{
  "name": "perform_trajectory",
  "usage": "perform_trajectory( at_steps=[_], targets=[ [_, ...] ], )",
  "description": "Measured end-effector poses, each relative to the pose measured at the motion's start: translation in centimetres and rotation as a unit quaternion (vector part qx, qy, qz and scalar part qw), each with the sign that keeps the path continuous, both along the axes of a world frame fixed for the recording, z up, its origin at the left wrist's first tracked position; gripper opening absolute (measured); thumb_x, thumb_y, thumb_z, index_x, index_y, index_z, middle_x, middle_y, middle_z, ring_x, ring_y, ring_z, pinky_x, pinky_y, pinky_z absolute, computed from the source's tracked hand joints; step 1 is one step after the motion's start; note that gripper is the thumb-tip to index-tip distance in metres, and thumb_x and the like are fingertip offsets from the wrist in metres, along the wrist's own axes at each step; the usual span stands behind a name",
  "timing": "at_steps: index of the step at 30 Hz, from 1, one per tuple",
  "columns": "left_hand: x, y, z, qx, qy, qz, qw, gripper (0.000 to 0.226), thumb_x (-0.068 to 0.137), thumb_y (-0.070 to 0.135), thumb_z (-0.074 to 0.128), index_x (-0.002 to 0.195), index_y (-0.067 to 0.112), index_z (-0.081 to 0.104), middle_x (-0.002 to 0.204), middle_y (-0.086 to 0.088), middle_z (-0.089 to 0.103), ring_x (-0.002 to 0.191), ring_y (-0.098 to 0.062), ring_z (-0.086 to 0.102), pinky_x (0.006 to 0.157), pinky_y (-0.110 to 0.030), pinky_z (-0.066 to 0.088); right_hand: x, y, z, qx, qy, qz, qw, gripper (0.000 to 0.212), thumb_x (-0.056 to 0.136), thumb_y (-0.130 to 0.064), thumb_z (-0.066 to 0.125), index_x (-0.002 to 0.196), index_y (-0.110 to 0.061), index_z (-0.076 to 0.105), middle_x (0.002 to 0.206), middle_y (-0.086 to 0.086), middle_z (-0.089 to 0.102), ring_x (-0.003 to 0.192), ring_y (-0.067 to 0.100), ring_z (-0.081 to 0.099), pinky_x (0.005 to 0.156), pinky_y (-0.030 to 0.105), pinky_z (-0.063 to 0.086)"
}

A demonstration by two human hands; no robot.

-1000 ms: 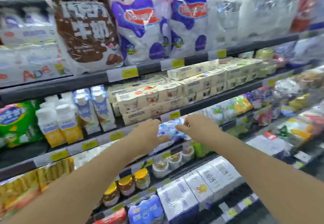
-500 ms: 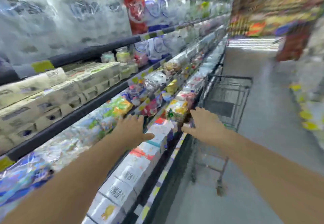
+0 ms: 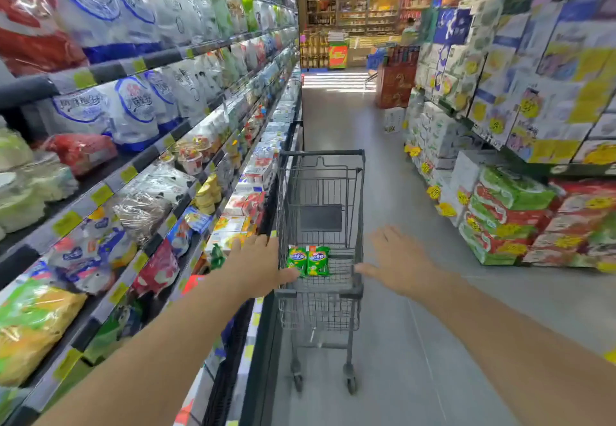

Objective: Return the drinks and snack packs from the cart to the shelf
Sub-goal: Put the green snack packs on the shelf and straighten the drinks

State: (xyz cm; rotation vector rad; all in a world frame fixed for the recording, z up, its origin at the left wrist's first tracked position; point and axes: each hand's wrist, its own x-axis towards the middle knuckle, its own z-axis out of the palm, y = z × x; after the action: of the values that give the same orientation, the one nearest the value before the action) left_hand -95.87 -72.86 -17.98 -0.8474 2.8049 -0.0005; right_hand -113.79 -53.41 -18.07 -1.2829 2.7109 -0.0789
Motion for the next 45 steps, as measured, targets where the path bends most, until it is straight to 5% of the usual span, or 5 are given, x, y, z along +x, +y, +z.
perform_trajectory(
  at_steps=[11, 16, 22, 39, 45],
  targets=[
    [-15.6, -8.5, -4.2, 0.049, -0.029, -0.080, 0.995, 0.090, 0.091, 0.071, 0.036, 0.155, 0.009, 0.021, 0.161, -0.010, 0.024, 0.149, -0.030, 0.018, 0.121, -0.054, 0.011, -10.8, -7.1, -3.1, 0.040, -0.024, -0.082, 0.995, 0.088, 0.093, -0.064, 0.046, 0.158, -0.013, 0.016, 0.167, 0.013, 0.008, 0.154, 0.030, 0.010, 0.122, 0.044, 0.015],
    [-22.8, -11.7, -7.9, 0.073, -0.038, -0.073, 0.994, 0.090, 0.091, 0.070, 0.037, 0.155, 0.009, 0.021, 0.160, -0.012, 0.027, 0.148, -0.031, 0.021, 0.121, -0.053, 0.014, -17.9, -11.2, -6.5, 0.045, -0.043, -0.064, 0.996, 0.083, 0.094, -0.058, 0.050, 0.155, -0.011, 0.020, 0.166, 0.013, 0.012, 0.153, 0.031, 0.012, 0.122, 0.043, 0.015],
    [-30.0, -16.2, -14.5, 0.081, -0.072, -0.043, 0.993, 0.090, 0.092, 0.069, 0.038, 0.157, 0.011, 0.015, 0.159, -0.012, 0.028, 0.148, -0.031, 0.021, 0.120, -0.053, 0.016, -26.8, -17.7, -12.8, 0.092, -0.067, 0.005, 0.994, 0.083, 0.098, -0.058, 0.043, 0.158, -0.009, 0.013, 0.167, 0.015, -0.002, 0.155, 0.031, -0.007, 0.124, 0.045, 0.006],
    [-39.7, -31.5, -43.1, 0.218, -0.151, 0.092, 0.960, 0.091, 0.093, 0.068, 0.037, 0.159, 0.011, 0.008, 0.165, -0.013, 0.014, 0.150, -0.033, 0.017, 0.118, -0.046, 0.023, -35.5, -35.4, -40.1, 0.182, -0.136, 0.058, 0.972, 0.089, 0.096, -0.061, 0.041, 0.159, -0.007, 0.008, 0.167, 0.017, -0.002, 0.155, 0.034, -0.004, 0.125, 0.048, 0.004],
    [-41.1, -34.3, -52.4, 0.180, -0.153, 0.132, 0.963, 0.083, 0.091, 0.066, 0.045, 0.149, 0.008, 0.031, 0.153, -0.016, 0.035, 0.140, -0.037, 0.032, 0.110, -0.048, 0.035, -35.3, -39.4, -50.4, 0.215, -0.162, 0.074, 0.960, 0.087, 0.096, -0.057, 0.045, 0.158, -0.005, 0.012, 0.166, 0.019, 0.004, 0.154, 0.036, 0.002, 0.124, 0.049, 0.012]
  ],
)
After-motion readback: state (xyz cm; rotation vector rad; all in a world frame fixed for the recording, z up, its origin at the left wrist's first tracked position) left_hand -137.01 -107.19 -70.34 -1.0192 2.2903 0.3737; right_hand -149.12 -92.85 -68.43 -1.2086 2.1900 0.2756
